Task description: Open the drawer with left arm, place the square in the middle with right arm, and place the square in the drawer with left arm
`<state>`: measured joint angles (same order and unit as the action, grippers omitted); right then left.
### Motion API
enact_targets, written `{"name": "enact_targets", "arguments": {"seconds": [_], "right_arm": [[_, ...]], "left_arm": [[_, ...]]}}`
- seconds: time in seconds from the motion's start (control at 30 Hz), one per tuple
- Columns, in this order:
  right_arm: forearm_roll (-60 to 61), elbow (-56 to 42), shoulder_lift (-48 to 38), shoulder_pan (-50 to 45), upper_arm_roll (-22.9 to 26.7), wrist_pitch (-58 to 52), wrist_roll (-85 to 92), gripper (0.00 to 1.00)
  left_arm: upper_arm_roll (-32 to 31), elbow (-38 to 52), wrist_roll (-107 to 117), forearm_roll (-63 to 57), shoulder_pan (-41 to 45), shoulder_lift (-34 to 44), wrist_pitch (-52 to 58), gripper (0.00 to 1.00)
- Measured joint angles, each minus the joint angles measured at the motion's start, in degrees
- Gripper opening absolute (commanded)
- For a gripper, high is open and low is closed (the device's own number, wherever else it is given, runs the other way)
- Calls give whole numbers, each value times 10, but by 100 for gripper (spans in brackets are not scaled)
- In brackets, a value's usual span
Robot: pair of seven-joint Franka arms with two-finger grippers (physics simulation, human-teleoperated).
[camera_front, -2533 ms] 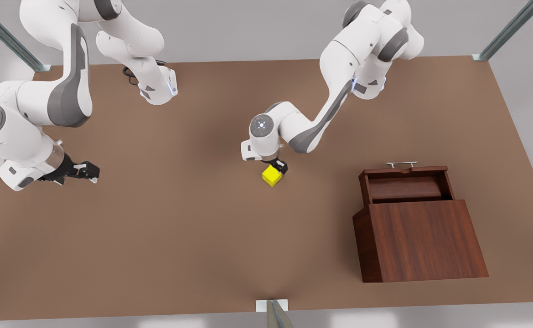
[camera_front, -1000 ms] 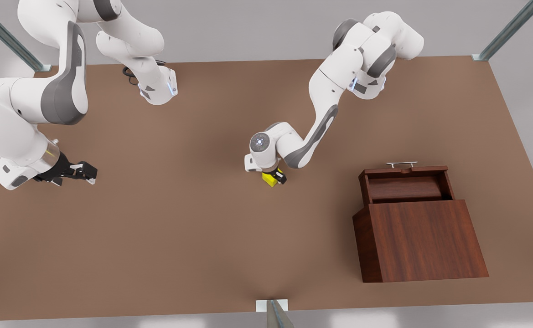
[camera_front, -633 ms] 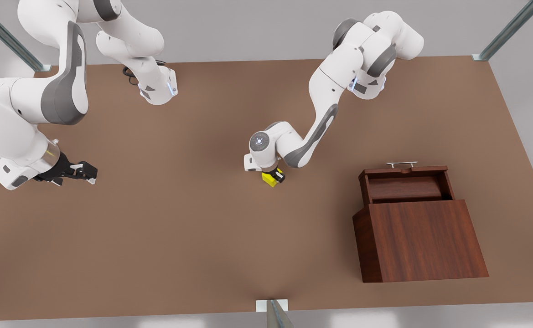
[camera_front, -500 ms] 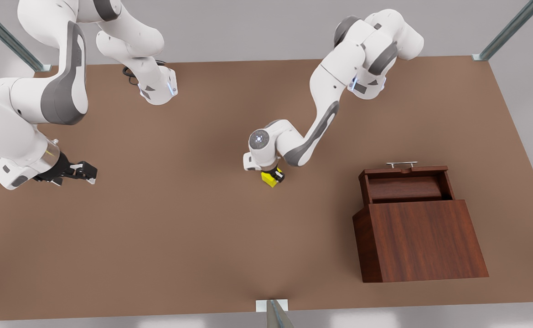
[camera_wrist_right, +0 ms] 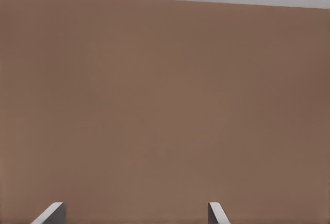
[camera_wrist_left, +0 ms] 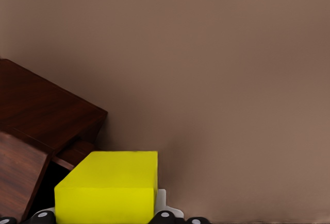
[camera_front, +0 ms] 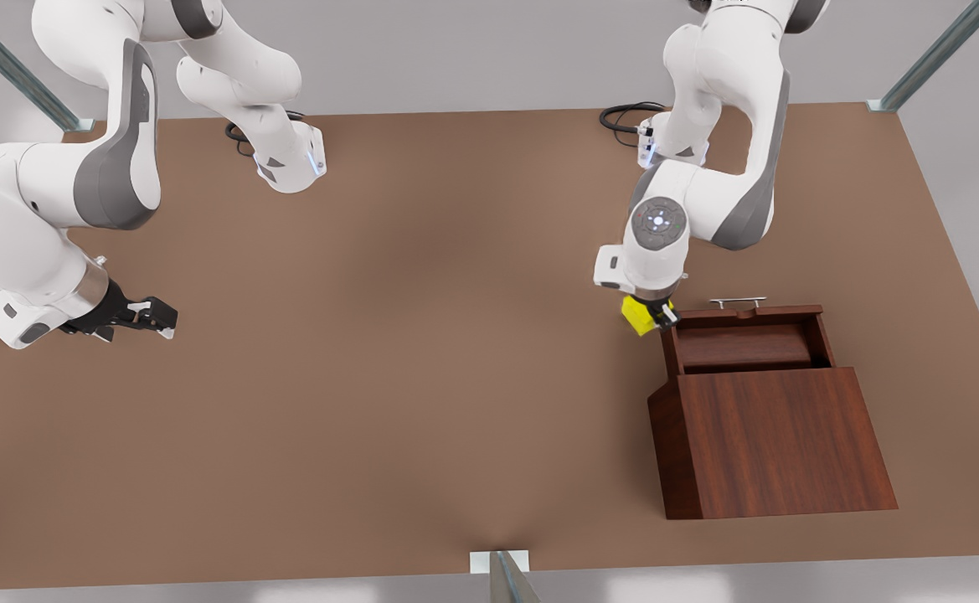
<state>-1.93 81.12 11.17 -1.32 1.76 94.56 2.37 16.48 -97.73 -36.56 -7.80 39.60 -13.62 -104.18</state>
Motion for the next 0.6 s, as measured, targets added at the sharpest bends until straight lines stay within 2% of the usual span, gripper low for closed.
{"name": "enact_targets", "arguments": {"seconds": [0.2, 0.33, 0.5, 0.53, 0.57, 0.6], "right_arm": [[1, -5, 0, 0, 0, 0, 0, 100], [1, -5, 1, 0, 0, -2, 0, 100], [1, -5, 2, 0, 0, -3, 0, 100], [1, -5, 2, 0, 0, -3, 0, 100], [1, -5, 2, 0, 0, -3, 0, 100], [1, -5, 2, 0, 0, -2, 0, 100]], "left_arm": [[109, -22, -174, 27, 2, -5, -31, 68], [141, -32, -234, 39, -2, -17, -47, 68], [146, -33, -243, 47, -7, -49, -47, 72], [146, -33, -243, 49, -9, -51, -47, 82], [146, -33, -248, 52, -9, -54, -47, 100], [146, -32, -250, 55, -9, -57, -47, 100]]}}
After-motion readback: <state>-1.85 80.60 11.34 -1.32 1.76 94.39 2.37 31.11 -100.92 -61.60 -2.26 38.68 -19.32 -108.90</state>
